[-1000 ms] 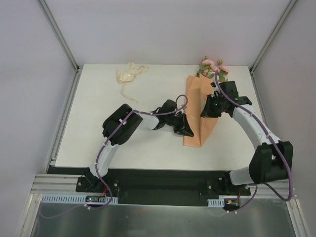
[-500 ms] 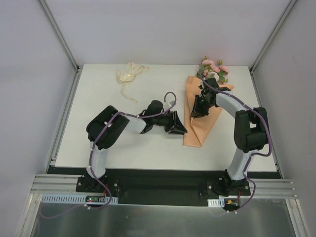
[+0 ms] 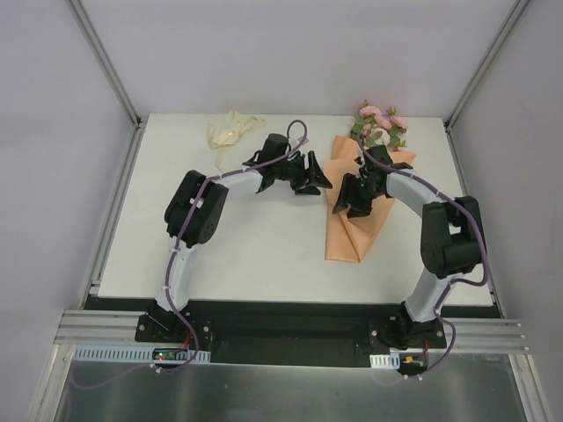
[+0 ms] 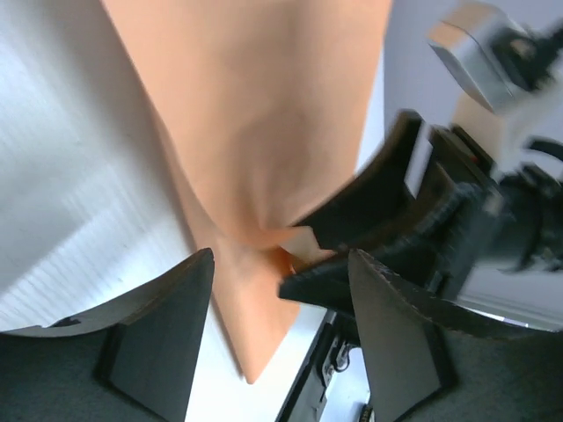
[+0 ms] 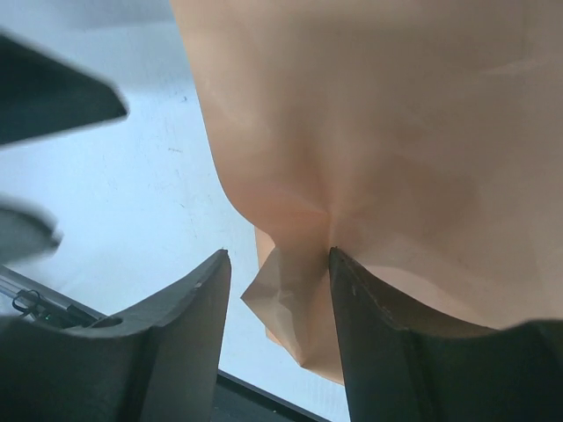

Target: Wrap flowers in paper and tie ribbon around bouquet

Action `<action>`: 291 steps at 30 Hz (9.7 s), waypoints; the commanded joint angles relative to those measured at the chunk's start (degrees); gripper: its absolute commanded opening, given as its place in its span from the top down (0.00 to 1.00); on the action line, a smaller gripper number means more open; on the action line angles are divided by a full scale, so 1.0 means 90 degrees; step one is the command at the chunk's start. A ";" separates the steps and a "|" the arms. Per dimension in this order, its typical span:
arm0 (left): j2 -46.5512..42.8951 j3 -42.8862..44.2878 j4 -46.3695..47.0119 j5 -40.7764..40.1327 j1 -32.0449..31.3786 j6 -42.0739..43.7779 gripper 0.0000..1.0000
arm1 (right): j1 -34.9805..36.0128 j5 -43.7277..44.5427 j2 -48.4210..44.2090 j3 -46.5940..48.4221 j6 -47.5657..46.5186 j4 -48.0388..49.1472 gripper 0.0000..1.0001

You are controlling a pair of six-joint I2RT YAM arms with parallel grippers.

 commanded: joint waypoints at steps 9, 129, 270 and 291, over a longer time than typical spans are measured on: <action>0.1764 0.2270 -0.1007 0.0174 0.0149 0.0293 0.78 | 0.0019 -0.0289 -0.0583 -0.0243 -0.0016 0.0226 0.47; 0.1647 0.1246 -0.2091 -0.0559 -0.0310 0.0284 1.00 | -0.2675 -0.0924 -0.1013 -0.1142 0.0081 0.0948 0.60; 0.0191 0.1302 -0.2423 -0.0618 -0.0984 0.0704 0.99 | -0.0332 -0.0289 -0.1784 -0.3047 0.0815 0.2648 0.99; 0.1628 0.1266 -0.2413 -0.0578 -0.0848 0.0284 1.00 | -0.2070 -0.0572 0.0195 -0.0333 0.0502 0.1661 0.99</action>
